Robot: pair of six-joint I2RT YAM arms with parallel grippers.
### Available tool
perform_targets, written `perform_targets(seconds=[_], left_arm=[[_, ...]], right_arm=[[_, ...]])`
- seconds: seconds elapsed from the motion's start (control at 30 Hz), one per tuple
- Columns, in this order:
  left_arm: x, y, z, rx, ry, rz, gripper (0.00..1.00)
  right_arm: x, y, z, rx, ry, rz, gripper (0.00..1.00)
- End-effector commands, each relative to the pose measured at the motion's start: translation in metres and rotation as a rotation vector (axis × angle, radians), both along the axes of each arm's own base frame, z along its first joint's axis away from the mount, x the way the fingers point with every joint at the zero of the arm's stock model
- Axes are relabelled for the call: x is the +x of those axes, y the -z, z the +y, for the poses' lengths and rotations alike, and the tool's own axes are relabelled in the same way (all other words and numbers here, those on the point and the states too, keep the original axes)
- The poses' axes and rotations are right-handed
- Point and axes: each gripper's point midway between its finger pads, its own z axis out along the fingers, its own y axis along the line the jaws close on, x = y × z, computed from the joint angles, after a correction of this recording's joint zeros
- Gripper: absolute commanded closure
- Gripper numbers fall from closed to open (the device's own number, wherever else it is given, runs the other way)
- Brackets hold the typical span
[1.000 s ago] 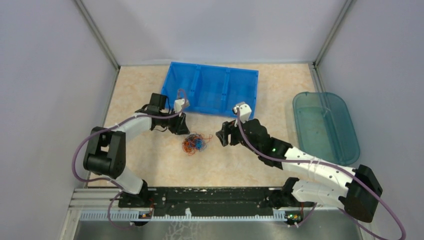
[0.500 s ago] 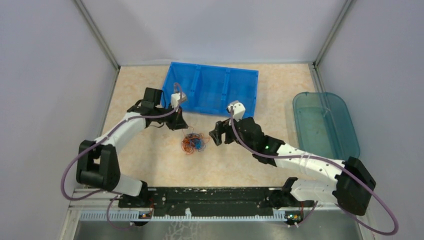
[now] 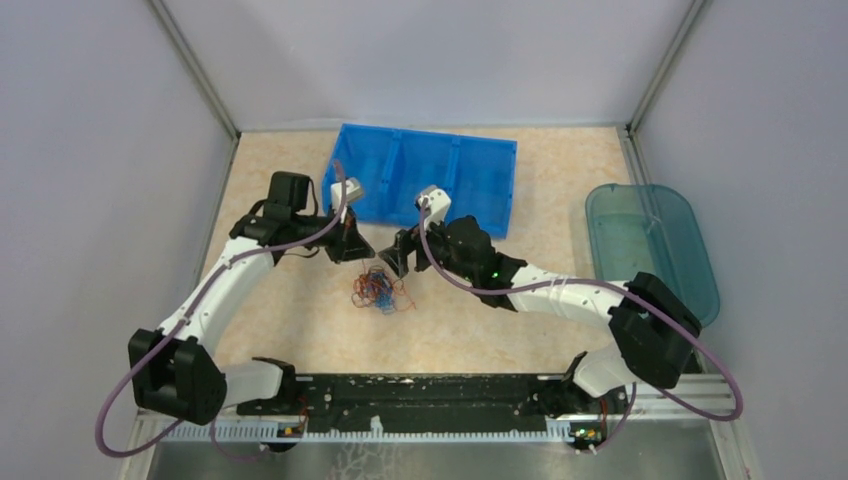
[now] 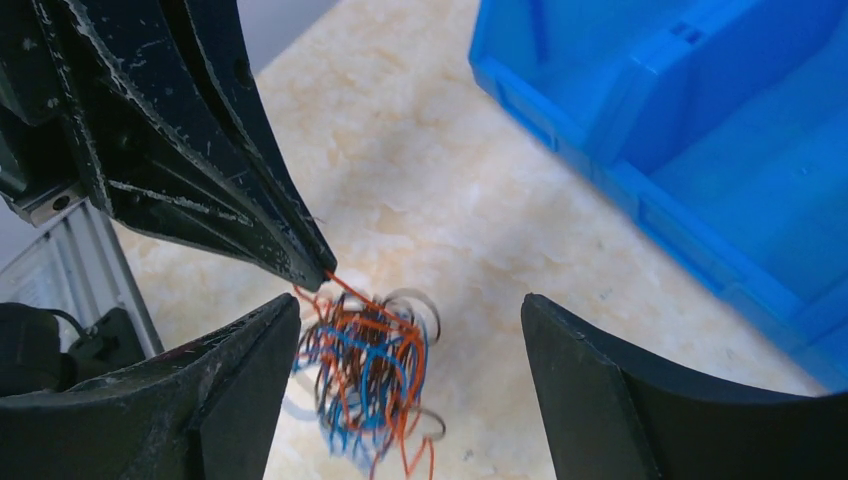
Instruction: Untangle the cables
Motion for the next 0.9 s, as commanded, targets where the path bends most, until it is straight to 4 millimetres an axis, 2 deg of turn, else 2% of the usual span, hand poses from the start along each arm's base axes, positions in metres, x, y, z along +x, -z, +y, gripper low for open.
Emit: perform_targets(seconds=[0.0, 0.17, 0.3, 0.43, 0.63, 0.87], left_arm=[[-0.012, -0.04, -0.008, -0.074, 0.015, -0.015, 1.0], [-0.015, -0.06, -0.01, -0.104, -0.002, -0.025, 1.0], [-0.02, -0.071, -0.013, -0.136, -0.004, -0.007, 1.0], [-0.026, -0.08, -0.014, -0.157, 0.004, 0.003, 1.0], [-0.031, -0.09, -0.014, -0.168, 0.013, -0.007, 1.0], [-0.04, -0.114, -0.018, -0.222, 0.042, -0.02, 1.0]], right_arm=[[-0.005, -0.047, 0.019, 0.154, -0.084, -0.12, 0.18], [-0.017, -0.053, 0.013, 0.222, -0.115, -0.151, 0.21], [-0.013, -0.051, 0.013, 0.222, -0.092, -0.154, 0.24], [-0.003, -0.058, 0.016, 0.24, -0.044, -0.172, 0.28], [0.003, -0.068, 0.026, 0.259, -0.004, -0.206, 0.29], [-0.001, -0.067, 0.046, 0.262, 0.009, -0.213, 0.3]])
